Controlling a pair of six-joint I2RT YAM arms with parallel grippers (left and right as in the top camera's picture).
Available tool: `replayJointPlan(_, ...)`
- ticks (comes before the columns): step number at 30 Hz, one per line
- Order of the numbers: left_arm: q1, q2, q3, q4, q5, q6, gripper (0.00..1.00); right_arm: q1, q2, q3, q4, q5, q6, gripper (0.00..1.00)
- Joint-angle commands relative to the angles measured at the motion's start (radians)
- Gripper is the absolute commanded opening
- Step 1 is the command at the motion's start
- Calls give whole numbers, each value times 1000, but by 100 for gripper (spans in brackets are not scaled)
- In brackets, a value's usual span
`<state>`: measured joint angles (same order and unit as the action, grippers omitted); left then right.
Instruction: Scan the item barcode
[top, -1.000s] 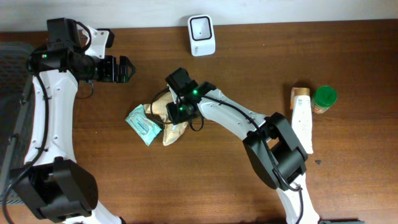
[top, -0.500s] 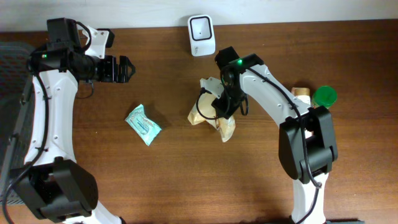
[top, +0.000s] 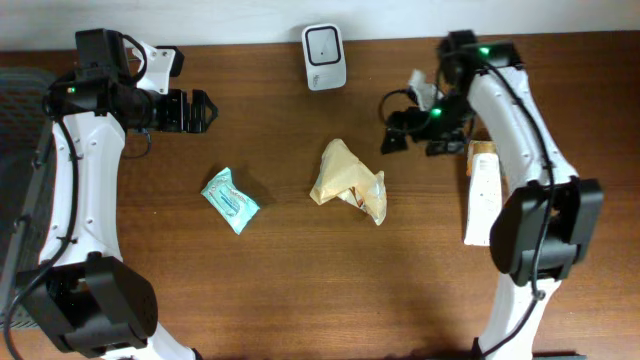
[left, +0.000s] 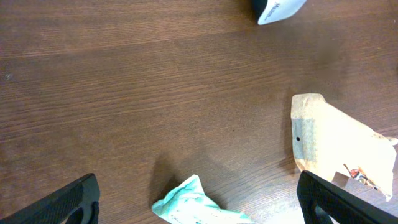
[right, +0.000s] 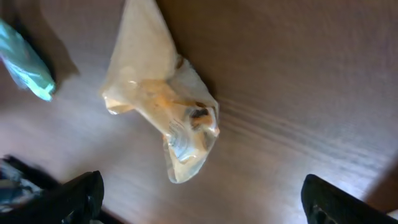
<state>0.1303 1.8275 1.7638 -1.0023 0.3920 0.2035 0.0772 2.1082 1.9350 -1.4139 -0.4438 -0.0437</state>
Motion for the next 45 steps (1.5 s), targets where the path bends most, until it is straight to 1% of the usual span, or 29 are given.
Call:
replayJointPlan(1,-3,10,4,2,3,-8,99,-50,-8,-159,53,-210,45,98)
replayJointPlan(3,-3,10,4,2,3,-8,99,-53,-8,-265,159,-333,53,98)
replayJointPlan(4,-3,10,4,2,3,-8,99,-45,-8,-312,227,-373,100,98)
replayJointPlan(5,-3,10,4,2,3,-8,99,-36,-8,-359,307,-384,175,98)
replayJointPlan(6,-3,10,4,2,3,-8,99,-23,-8,-401,380,-385,253,98)
replayJointPlan(9,-3,10,4,2,3,-8,99,16,-8,-455,490,-384,357,98)
replayJointPlan(11,-3,10,4,2,3,-8,99,42,-8,-460,534,-369,401,98)
replayJointPlan(13,-3,10,4,2,3,-8,99,61,-8,-462,566,-274,470,98)
replayJointPlan(15,-3,10,4,2,3,-8,99,80,-7,-473,594,-251,475,100)
replayJointPlan(17,-3,10,4,2,3,-8,99,100,-7,-502,641,-251,478,97)
replayJointPlan(20,-3,10,4,2,3,-8,99,128,-7,-601,757,-255,521,97)
replayJointPlan(21,-3,10,4,2,3,-8,99,130,-7,-623,790,-255,521,95)
replayJointPlan(23,-3,10,4,2,3,-8,99,130,-7,-658,851,-277,524,71)
replayJointPlan(25,-3,10,4,2,3,-8,99,132,-8,-658,866,-290,523,51)
replayJointPlan(26,-3,10,4,2,3,-8,99,132,-8,-658,875,-307,522,44)
replayJointPlan(27,-3,10,4,2,3,-8,99,132,-9,-658,887,-322,520,29)
replayJointPlan(29,-3,10,4,2,3,-8,99,131,-24,-643,889,-343,480,8)
replayJointPlan(31,-3,10,4,2,3,-8,99,131,-52,-624,887,-347,442,4)
replayJointPlan(33,-3,10,4,2,3,-8,99,131,-111,-595,875,-339,409,4)
replayJointPlan(35,-3,10,4,2,3,-8,99,132,-201,-551,810,-249,353,4)
replayJointPlan(36,-3,10,4,2,3,-8,99,134,-257,-526,755,-136,325,4)
replayJointPlan(37,-3,10,4,2,3,-8,99,144,-311,-497,688,38,303,4)
replayJointPlan(39,-3,10,4,2,3,-8,99,184,-364,-461,601,370,279,4)
replayJointPlan(42,-3,10,4,2,3,-8,99,300,-349,-445,523,883,280,4)
replayJointPlan(43,-3,10,4,2,3,-8,99,341,-328,-446,500,1009,280,4)
replayJointPlan(44,-3,10,4,2,3,-8,99,386,-296,-446,488,1093,279,4)
replayJointPlan(45,-3,10,4,2,3,-8,99,424,-257,-446,485,1122,274,4)
